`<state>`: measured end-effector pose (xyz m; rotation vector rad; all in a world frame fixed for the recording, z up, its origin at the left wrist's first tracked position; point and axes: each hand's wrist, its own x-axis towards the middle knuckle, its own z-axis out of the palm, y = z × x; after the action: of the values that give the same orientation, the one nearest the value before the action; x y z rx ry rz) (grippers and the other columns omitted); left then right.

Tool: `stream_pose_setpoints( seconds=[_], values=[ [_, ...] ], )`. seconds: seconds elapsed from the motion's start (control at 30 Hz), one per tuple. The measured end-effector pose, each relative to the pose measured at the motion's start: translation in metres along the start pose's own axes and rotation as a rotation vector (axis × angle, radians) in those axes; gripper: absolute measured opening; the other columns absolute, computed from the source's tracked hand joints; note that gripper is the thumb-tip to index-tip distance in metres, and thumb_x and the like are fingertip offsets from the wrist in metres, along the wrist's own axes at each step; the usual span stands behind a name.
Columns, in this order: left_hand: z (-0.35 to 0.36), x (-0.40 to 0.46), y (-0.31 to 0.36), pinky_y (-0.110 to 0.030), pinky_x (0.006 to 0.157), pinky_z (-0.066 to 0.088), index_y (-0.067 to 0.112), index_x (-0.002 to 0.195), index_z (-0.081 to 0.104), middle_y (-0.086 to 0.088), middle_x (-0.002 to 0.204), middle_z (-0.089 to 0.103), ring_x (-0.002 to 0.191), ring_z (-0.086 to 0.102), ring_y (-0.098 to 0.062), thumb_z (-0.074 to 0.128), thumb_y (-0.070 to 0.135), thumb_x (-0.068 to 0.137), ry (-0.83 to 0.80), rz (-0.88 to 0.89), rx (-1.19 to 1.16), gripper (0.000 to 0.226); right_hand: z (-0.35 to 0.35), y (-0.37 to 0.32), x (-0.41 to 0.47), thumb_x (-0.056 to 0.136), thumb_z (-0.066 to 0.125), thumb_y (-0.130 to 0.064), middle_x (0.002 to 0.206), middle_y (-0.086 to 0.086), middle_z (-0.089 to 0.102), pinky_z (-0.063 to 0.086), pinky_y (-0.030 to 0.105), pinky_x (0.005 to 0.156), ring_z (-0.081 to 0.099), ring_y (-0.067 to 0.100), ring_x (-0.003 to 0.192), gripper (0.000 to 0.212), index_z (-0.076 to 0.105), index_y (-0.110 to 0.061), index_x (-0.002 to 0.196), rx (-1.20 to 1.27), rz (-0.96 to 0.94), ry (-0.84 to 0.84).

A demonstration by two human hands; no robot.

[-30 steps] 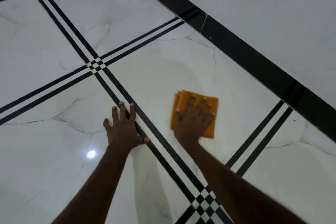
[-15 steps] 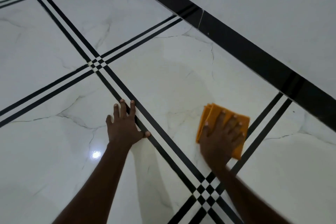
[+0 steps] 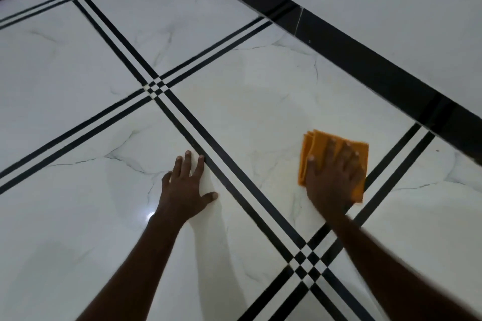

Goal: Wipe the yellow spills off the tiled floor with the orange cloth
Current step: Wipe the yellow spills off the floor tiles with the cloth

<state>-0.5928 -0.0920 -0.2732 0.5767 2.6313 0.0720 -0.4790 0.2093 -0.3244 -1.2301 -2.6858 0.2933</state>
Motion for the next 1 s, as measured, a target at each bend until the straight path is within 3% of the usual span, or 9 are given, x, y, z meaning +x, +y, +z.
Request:
stream_pose_setpoints(
  seconds=[0.07,0.17,0.33,0.47,0.6,0.7,0.83,0.9,1.0],
  values=[
    [0.004,-0.002,0.003,-0.055,0.123,0.014,0.023,0.162,-0.006,-0.012,0.169,-0.016,0.157,-0.008,-0.034,0.057,0.070,0.086,0.017,-0.001,-0.011,0.109,-0.006,-0.016,-0.083,0.101,0.033,-0.054,0.170,0.022,0.019,0.012,0.067,0.124,0.016,0.046,0.156,0.074,0.017,-0.019,0.165,-0.020,0.046,-0.009],
    [0.005,-0.002,-0.004,-0.054,0.124,0.011,0.024,0.161,-0.011,-0.010,0.168,-0.021,0.157,-0.012,-0.033,0.057,0.071,0.085,0.024,0.004,-0.006,0.113,0.003,-0.061,-0.142,0.101,0.037,-0.053,0.172,0.019,0.013,0.007,0.064,0.126,0.009,0.044,0.159,0.076,0.016,-0.019,0.165,0.029,-0.219,-0.060],
    [0.011,0.003,-0.020,-0.052,0.123,0.017,0.030,0.161,-0.013,-0.005,0.169,-0.020,0.158,-0.009,-0.029,0.061,0.073,0.081,0.026,0.022,-0.010,0.117,0.034,-0.092,-0.006,0.099,0.045,-0.055,0.168,0.015,0.029,0.018,0.063,0.123,0.022,0.039,0.157,0.072,0.032,-0.022,0.162,-0.001,-0.659,-0.113],
    [0.009,0.008,-0.013,-0.054,0.122,0.021,0.028,0.161,-0.010,-0.006,0.170,-0.015,0.158,-0.005,-0.030,0.064,0.077,0.075,0.007,0.014,-0.012,0.124,0.023,-0.006,0.059,0.102,0.030,-0.057,0.166,0.021,0.031,0.021,0.065,0.123,0.028,0.044,0.153,0.072,0.029,-0.016,0.162,-0.061,-0.227,0.016],
    [0.013,0.004,-0.004,-0.055,0.121,0.015,0.027,0.161,-0.010,-0.009,0.169,-0.019,0.157,-0.009,-0.032,0.064,0.085,0.065,0.018,-0.031,-0.029,0.135,0.000,-0.001,-0.042,0.101,0.031,-0.056,0.170,0.022,0.019,0.013,0.067,0.123,0.016,0.046,0.156,0.076,0.017,-0.018,0.165,-0.044,0.188,0.049],
    [0.016,0.003,-0.006,-0.055,0.122,0.012,0.028,0.161,-0.011,-0.008,0.169,-0.021,0.157,-0.011,-0.031,0.065,0.084,0.066,0.042,-0.016,-0.042,0.134,0.010,-0.062,-0.117,0.101,0.034,-0.055,0.172,0.018,0.010,0.004,0.064,0.126,0.005,0.042,0.159,0.077,0.014,-0.017,0.165,0.026,-0.119,-0.024],
    [0.015,0.001,-0.015,-0.054,0.121,0.012,0.033,0.161,-0.009,-0.002,0.170,-0.017,0.158,-0.009,-0.026,0.066,0.083,0.065,0.053,0.011,-0.070,0.131,0.024,-0.101,-0.048,0.099,0.040,-0.057,0.172,0.015,0.016,0.007,0.061,0.126,0.009,0.039,0.160,0.077,0.021,-0.022,0.164,0.016,-0.606,-0.111],
    [0.015,-0.002,-0.016,-0.054,0.121,0.014,0.034,0.161,-0.006,-0.001,0.170,-0.013,0.158,-0.007,-0.025,0.066,0.084,0.064,0.067,0.013,-0.067,0.131,0.030,-0.085,-0.006,0.099,0.042,-0.057,0.171,0.014,0.022,0.013,0.061,0.126,0.018,0.038,0.158,0.074,0.026,-0.023,0.163,-0.027,-0.627,-0.118],
    [0.012,-0.004,-0.010,-0.054,0.121,0.015,0.033,0.162,-0.005,-0.003,0.170,-0.013,0.158,-0.006,-0.026,0.067,0.083,0.066,0.069,0.011,-0.080,0.130,0.019,-0.020,0.004,0.103,0.037,-0.057,0.171,0.015,0.023,0.014,0.062,0.126,0.019,0.039,0.157,0.073,0.022,-0.022,0.164,-0.043,-0.361,-0.042]
  ],
)
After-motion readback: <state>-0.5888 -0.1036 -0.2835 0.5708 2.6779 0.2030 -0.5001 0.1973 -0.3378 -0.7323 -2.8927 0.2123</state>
